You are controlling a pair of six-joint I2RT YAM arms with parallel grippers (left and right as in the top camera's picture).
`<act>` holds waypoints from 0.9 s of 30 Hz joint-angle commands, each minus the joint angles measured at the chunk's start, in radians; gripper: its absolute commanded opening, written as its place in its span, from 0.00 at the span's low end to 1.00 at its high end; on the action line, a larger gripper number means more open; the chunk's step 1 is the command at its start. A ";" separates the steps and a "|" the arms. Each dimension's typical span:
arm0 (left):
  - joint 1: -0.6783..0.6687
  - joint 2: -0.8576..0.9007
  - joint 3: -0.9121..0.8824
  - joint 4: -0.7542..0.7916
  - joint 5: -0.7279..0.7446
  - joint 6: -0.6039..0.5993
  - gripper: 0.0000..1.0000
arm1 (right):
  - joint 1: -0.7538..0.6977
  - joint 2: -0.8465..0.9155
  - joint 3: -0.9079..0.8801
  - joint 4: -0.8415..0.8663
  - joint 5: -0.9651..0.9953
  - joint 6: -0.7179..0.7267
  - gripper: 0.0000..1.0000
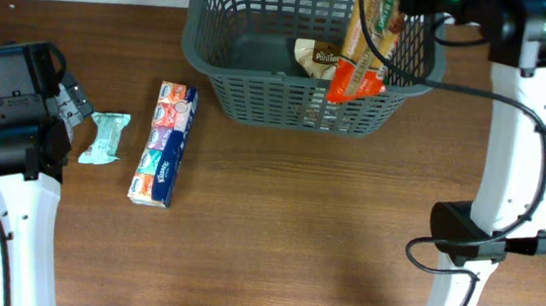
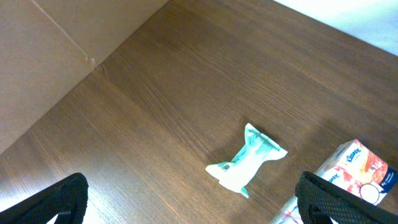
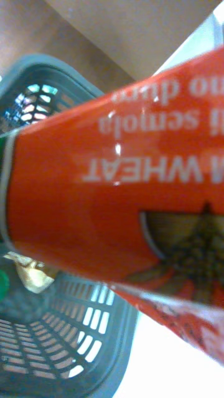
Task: Pack container
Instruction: 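Carry the spaghetti over the basket and lower it in upright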
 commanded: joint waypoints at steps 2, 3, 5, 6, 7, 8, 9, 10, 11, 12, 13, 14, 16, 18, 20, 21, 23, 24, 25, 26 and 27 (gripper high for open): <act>0.005 -0.007 0.014 0.003 0.007 0.002 1.00 | 0.014 0.002 -0.132 0.084 0.106 0.005 0.04; 0.005 -0.007 0.014 0.003 0.007 0.002 1.00 | 0.011 0.002 -0.155 0.113 0.106 0.022 0.04; 0.005 -0.007 0.014 0.003 0.007 0.002 1.00 | 0.001 0.002 -0.187 0.167 0.113 0.067 0.04; 0.005 -0.007 0.014 0.003 0.007 0.002 1.00 | -0.003 0.002 -0.191 0.182 0.113 0.085 0.04; 0.005 -0.007 0.014 0.003 0.007 0.002 1.00 | -0.012 0.002 -0.192 0.201 0.113 0.113 0.04; 0.005 -0.007 0.014 0.003 0.007 0.002 0.99 | -0.020 0.002 -0.192 0.216 0.113 0.134 0.04; 0.005 -0.007 0.014 0.003 0.007 0.002 1.00 | -0.025 0.002 -0.192 0.227 0.113 0.144 0.04; 0.005 -0.007 0.014 0.003 0.007 0.002 1.00 | -0.031 0.002 -0.192 0.236 0.113 0.159 0.04; 0.005 -0.007 0.014 0.003 0.007 0.002 1.00 | -0.035 0.002 -0.192 0.241 0.113 0.163 0.04; 0.005 -0.007 0.014 0.003 0.007 0.002 1.00 | -0.039 0.002 -0.192 0.242 0.115 0.163 0.04; 0.005 -0.007 0.014 0.003 0.007 0.002 1.00 | -0.040 0.003 -0.194 0.239 0.125 0.163 0.05; 0.005 -0.007 0.014 0.003 0.007 0.002 1.00 | -0.041 0.004 -0.201 0.236 0.137 0.163 0.05; 0.005 -0.006 0.014 0.003 0.007 0.002 1.00 | -0.041 0.005 -0.217 0.228 0.158 0.162 0.05; 0.005 -0.007 0.014 0.003 0.007 0.002 1.00 | -0.039 0.014 -0.240 0.219 0.168 0.163 0.05; 0.005 -0.007 0.014 0.003 0.007 0.002 1.00 | -0.039 0.030 -0.265 0.210 0.168 0.167 0.05; 0.005 -0.007 0.014 0.003 0.007 0.002 1.00 | -0.039 0.038 -0.277 0.205 0.164 0.172 0.05; 0.005 -0.007 0.014 0.003 0.007 0.002 1.00 | -0.039 0.058 -0.298 0.198 0.158 0.185 0.05; 0.005 -0.007 0.014 0.003 0.007 0.002 1.00 | -0.039 0.070 -0.307 0.197 0.152 0.185 0.05; 0.005 -0.007 0.014 0.003 0.007 0.002 0.99 | -0.038 0.080 -0.319 0.198 0.142 0.185 0.05; 0.005 -0.007 0.014 0.003 0.007 0.002 1.00 | -0.034 0.089 -0.328 0.198 0.141 0.185 0.05; 0.005 -0.007 0.014 0.003 0.007 0.002 1.00 | -0.031 0.099 -0.336 0.198 0.142 0.185 0.06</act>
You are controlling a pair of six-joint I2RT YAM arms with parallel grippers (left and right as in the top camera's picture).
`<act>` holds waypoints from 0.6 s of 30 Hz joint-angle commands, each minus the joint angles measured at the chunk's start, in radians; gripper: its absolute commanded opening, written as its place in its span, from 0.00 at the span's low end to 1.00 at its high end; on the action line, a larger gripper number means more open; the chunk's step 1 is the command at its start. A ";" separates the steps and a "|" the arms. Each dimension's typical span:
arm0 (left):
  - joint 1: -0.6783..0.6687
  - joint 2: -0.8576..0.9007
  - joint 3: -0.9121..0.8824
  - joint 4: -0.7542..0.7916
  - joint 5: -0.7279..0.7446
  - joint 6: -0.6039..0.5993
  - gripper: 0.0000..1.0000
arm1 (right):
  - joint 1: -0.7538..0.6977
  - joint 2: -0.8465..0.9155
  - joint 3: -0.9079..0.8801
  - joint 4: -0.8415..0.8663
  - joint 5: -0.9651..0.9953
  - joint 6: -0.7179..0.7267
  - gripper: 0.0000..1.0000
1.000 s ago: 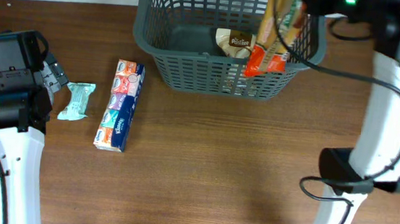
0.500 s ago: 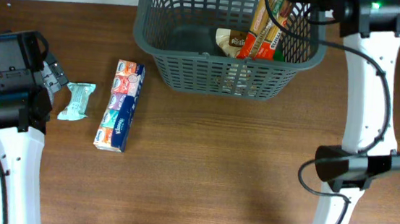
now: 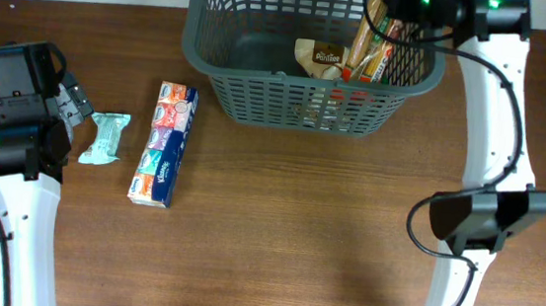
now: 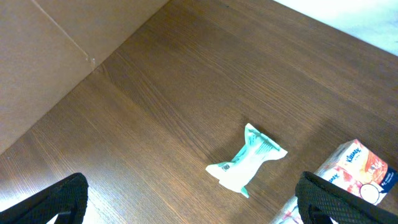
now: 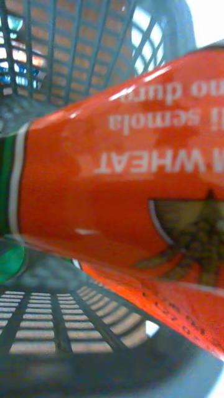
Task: Pack container
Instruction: 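Carry the spaghetti over the basket and lower it in upright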
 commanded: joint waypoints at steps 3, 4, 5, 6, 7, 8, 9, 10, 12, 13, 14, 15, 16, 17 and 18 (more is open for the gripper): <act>0.005 -0.007 0.014 0.002 0.007 0.002 1.00 | 0.018 0.038 -0.032 0.014 -0.024 0.022 0.08; 0.005 -0.007 0.014 0.002 0.007 0.002 1.00 | 0.021 0.048 -0.039 0.014 -0.021 0.022 0.08; 0.005 -0.007 0.014 0.002 0.007 0.002 1.00 | 0.025 0.053 -0.045 0.012 -0.021 0.022 0.08; 0.005 -0.007 0.014 0.002 0.007 0.002 1.00 | 0.029 0.065 -0.054 0.012 -0.021 0.022 0.08; 0.005 -0.006 0.014 0.002 0.007 0.002 1.00 | 0.032 0.068 -0.061 0.010 -0.021 0.022 0.08; 0.005 -0.007 0.014 0.002 0.007 0.002 1.00 | 0.034 0.075 -0.070 0.010 -0.021 0.022 0.08; 0.005 -0.007 0.014 0.002 0.007 0.002 1.00 | 0.037 0.080 -0.079 0.008 -0.021 0.022 0.08; 0.005 -0.007 0.014 0.002 0.007 0.002 1.00 | 0.039 0.084 -0.086 0.007 -0.021 0.022 0.08; 0.005 -0.007 0.014 0.002 0.007 0.002 1.00 | 0.039 0.085 -0.102 0.008 -0.021 0.022 0.08; 0.005 -0.007 0.014 0.002 0.007 0.002 1.00 | 0.040 0.085 -0.108 0.008 -0.021 0.022 0.08; 0.005 -0.007 0.014 0.002 0.007 0.002 1.00 | 0.039 0.085 -0.109 0.006 -0.021 0.021 0.08; 0.005 -0.007 0.014 0.002 0.007 0.002 1.00 | 0.039 0.085 -0.109 0.005 -0.016 0.022 0.09; 0.005 -0.007 0.014 0.002 0.007 0.002 1.00 | 0.039 0.085 -0.109 0.003 0.000 0.022 0.10; 0.005 -0.007 0.014 0.002 0.007 0.002 1.00 | 0.039 0.085 -0.109 0.001 0.015 0.022 0.11; 0.005 -0.007 0.014 0.002 0.007 0.002 1.00 | 0.039 0.085 -0.109 -0.003 0.029 0.022 0.12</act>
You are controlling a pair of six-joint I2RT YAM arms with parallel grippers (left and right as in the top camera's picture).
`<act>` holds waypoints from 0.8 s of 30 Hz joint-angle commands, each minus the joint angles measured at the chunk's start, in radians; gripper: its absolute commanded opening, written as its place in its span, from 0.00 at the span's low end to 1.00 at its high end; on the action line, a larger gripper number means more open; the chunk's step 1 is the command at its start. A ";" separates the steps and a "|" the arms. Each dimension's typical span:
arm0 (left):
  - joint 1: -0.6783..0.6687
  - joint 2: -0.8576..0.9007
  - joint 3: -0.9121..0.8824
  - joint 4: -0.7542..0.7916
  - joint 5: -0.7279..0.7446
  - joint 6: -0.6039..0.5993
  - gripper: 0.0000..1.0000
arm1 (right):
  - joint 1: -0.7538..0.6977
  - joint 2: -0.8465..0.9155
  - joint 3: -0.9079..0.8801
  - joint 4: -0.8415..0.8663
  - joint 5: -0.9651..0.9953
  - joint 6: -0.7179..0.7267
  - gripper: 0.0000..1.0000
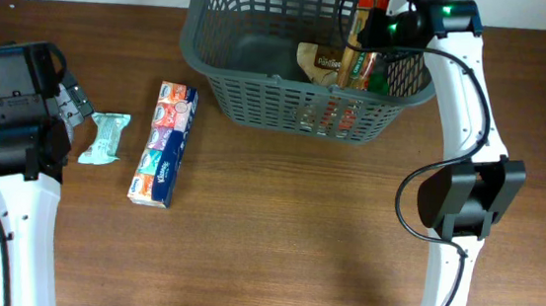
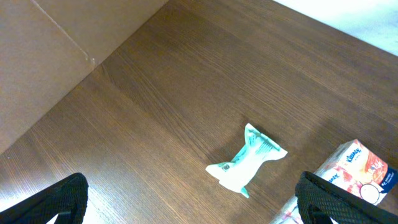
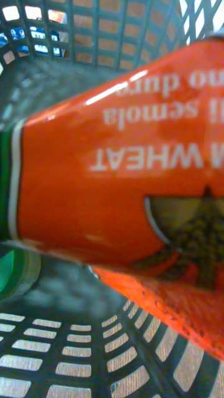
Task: Pack container
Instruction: 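Carry the spaghetti over the basket and lower it in upright, then open the right gripper and withdraw the right arm to the right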
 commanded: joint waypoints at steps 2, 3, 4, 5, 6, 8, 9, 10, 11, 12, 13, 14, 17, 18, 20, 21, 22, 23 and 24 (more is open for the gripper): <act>0.005 -0.006 0.014 0.002 0.007 0.002 1.00 | 0.005 -0.015 0.008 -0.015 0.018 0.008 0.30; 0.005 -0.006 0.014 0.002 0.007 0.002 1.00 | 0.005 -0.015 0.008 -0.015 0.018 0.008 0.38; 0.005 -0.007 0.014 0.002 0.007 0.002 1.00 | 0.005 -0.015 0.008 -0.014 0.018 0.009 0.53; 0.005 -0.007 0.014 0.002 0.007 0.002 1.00 | 0.005 -0.015 0.008 -0.013 0.017 0.009 0.63; 0.005 -0.007 0.014 0.002 0.007 0.002 1.00 | 0.005 -0.015 0.008 -0.011 0.018 0.009 0.72; 0.005 -0.007 0.014 0.002 0.007 0.002 1.00 | 0.004 -0.015 0.008 -0.009 0.018 0.009 0.93; 0.005 -0.007 0.014 0.002 0.007 0.002 1.00 | 0.004 -0.015 0.008 -0.010 0.018 0.009 1.00; 0.005 -0.007 0.014 0.002 0.007 0.002 1.00 | 0.003 -0.015 0.008 -0.009 0.018 0.009 0.99; 0.005 -0.007 0.014 0.002 0.007 0.002 1.00 | 0.002 -0.015 0.008 -0.007 0.018 0.009 0.99; 0.005 -0.007 0.014 0.002 0.007 0.002 0.99 | -0.001 -0.015 0.008 -0.003 0.018 0.009 0.99; 0.005 -0.007 0.014 0.002 0.007 0.002 1.00 | -0.004 -0.015 0.008 0.001 0.018 0.009 0.99; 0.005 -0.007 0.014 0.002 0.007 0.002 1.00 | -0.010 -0.015 0.008 0.006 0.021 0.010 0.99; 0.005 -0.007 0.014 0.002 0.007 0.002 1.00 | -0.036 -0.015 0.009 0.026 0.039 0.053 0.99; 0.005 -0.007 0.014 0.002 0.007 0.001 1.00 | -0.047 -0.015 0.009 0.033 0.035 0.063 0.99; 0.005 -0.007 0.014 0.002 0.007 0.002 1.00 | -0.071 -0.015 0.015 0.039 0.000 0.065 0.99; 0.005 -0.007 0.014 0.002 0.007 0.002 1.00 | -0.083 -0.015 0.018 0.040 -0.020 0.065 0.99; 0.005 -0.006 0.014 0.002 0.007 0.002 1.00 | -0.095 -0.015 0.024 0.040 -0.044 0.063 0.99; 0.005 -0.007 0.014 0.002 0.007 0.002 1.00 | -0.107 -0.015 0.032 0.039 -0.079 0.056 0.99; 0.005 -0.007 0.014 0.002 0.007 0.002 1.00 | -0.117 -0.015 0.042 0.037 -0.121 0.047 0.99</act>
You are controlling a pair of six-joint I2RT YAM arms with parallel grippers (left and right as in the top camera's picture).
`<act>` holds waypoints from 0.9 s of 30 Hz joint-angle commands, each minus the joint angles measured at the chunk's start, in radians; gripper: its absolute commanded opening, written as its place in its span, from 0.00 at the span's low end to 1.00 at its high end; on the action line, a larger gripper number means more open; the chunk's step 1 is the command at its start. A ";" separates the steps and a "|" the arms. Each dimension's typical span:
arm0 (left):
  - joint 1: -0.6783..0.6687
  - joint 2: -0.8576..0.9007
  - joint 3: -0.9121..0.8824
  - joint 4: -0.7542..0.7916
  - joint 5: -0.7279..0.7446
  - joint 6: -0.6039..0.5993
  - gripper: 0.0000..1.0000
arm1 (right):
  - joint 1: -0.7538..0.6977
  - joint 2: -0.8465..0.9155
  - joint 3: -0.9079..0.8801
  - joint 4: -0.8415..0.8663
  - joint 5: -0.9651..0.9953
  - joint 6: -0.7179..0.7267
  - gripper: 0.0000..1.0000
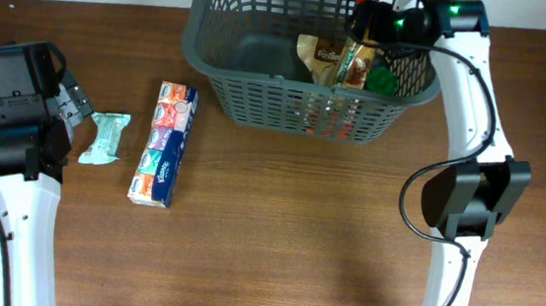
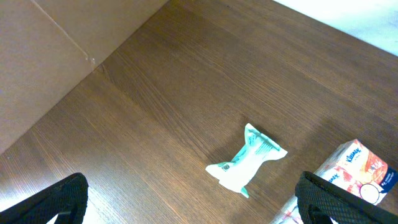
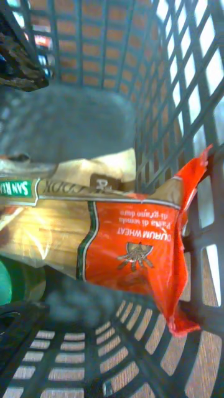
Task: Pack container
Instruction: 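Open the right gripper and withdraw the right arm to the right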
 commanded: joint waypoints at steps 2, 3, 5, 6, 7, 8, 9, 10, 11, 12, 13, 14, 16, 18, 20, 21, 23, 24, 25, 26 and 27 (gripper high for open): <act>0.005 -0.007 0.014 0.002 0.007 0.002 1.00 | -0.094 -0.018 0.061 0.001 -0.140 -0.019 0.99; 0.005 -0.007 0.014 0.002 0.007 0.002 1.00 | -0.101 -0.019 0.077 0.001 -0.174 -0.018 0.99; 0.005 -0.007 0.014 0.002 0.007 0.002 1.00 | -0.109 -0.023 0.120 0.002 -0.212 -0.018 0.99; 0.005 -0.007 0.014 0.002 0.007 0.002 0.99 | -0.111 -0.027 0.146 0.002 -0.218 -0.018 0.99; 0.005 -0.007 0.014 0.002 0.007 0.002 1.00 | -0.111 -0.029 0.173 0.003 -0.217 -0.018 0.99; 0.005 -0.007 0.014 0.002 0.007 0.002 1.00 | -0.111 -0.031 0.203 0.002 -0.218 -0.018 0.99; 0.005 -0.007 0.014 0.002 0.007 0.002 1.00 | -0.111 -0.031 0.233 0.002 -0.218 -0.017 0.99; 0.005 -0.007 0.014 0.002 0.007 0.002 1.00 | -0.111 -0.031 0.266 -0.001 -0.224 -0.017 0.99; 0.005 -0.007 0.014 0.002 0.007 0.002 1.00 | -0.111 -0.031 0.293 -0.002 -0.240 -0.017 0.99; 0.005 -0.007 0.014 0.002 0.007 0.002 1.00 | -0.111 -0.031 0.315 -0.002 -0.262 -0.017 0.99; 0.005 -0.007 0.014 0.002 0.007 0.002 1.00 | -0.111 -0.031 0.344 -0.002 -0.294 -0.017 0.99; 0.005 -0.007 0.014 0.002 0.007 0.002 0.99 | -0.111 -0.031 0.357 -0.003 -0.309 -0.017 0.99; 0.005 -0.007 0.014 0.002 0.007 0.002 1.00 | -0.111 -0.031 0.387 -0.005 -0.356 -0.017 0.99; 0.005 -0.007 0.014 0.002 0.007 0.002 1.00 | -0.111 -0.031 0.412 -0.004 -0.409 -0.016 0.99; 0.005 -0.007 0.014 0.002 0.007 0.002 1.00 | -0.111 -0.031 0.439 -0.004 -0.458 -0.003 0.99; 0.005 -0.007 0.014 0.002 0.007 0.002 0.99 | -0.111 -0.031 0.453 -0.003 -0.470 0.008 0.99; 0.005 -0.007 0.014 0.002 0.007 0.002 1.00 | -0.111 -0.031 0.483 -0.003 -0.496 0.011 0.99; 0.005 -0.007 0.014 0.002 0.007 0.002 1.00 | -0.111 -0.031 0.502 -0.003 -0.495 0.023 0.99; 0.005 -0.007 0.014 0.002 0.007 0.002 1.00 | -0.114 -0.034 0.524 -0.002 -0.494 0.035 0.99; 0.005 -0.007 0.014 0.002 0.007 0.002 1.00 | -0.119 -0.037 0.539 0.000 -0.494 0.040 0.99; 0.005 -0.007 0.014 0.002 0.007 0.002 1.00 | -0.126 -0.042 0.558 0.002 -0.488 0.048 0.99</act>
